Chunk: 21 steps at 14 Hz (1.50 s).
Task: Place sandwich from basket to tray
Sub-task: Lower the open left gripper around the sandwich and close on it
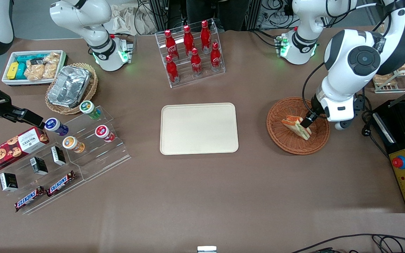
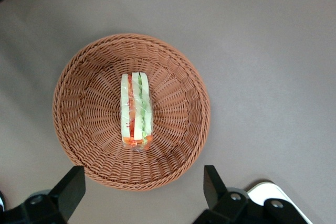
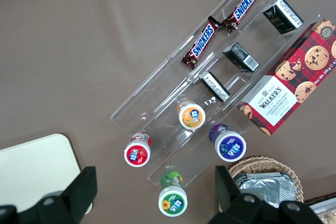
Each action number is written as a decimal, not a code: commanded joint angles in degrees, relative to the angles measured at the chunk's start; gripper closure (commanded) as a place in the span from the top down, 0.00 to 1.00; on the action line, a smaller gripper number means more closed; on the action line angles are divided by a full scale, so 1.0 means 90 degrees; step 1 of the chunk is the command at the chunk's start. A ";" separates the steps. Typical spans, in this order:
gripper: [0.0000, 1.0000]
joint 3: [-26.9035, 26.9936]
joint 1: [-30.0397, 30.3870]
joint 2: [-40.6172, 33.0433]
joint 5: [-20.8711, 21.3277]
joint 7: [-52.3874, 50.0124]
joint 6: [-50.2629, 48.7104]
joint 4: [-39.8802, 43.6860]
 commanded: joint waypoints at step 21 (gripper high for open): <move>1.00 0.0082 0.0137 0.1083 0.0458 -0.0042 0.3156 -0.2073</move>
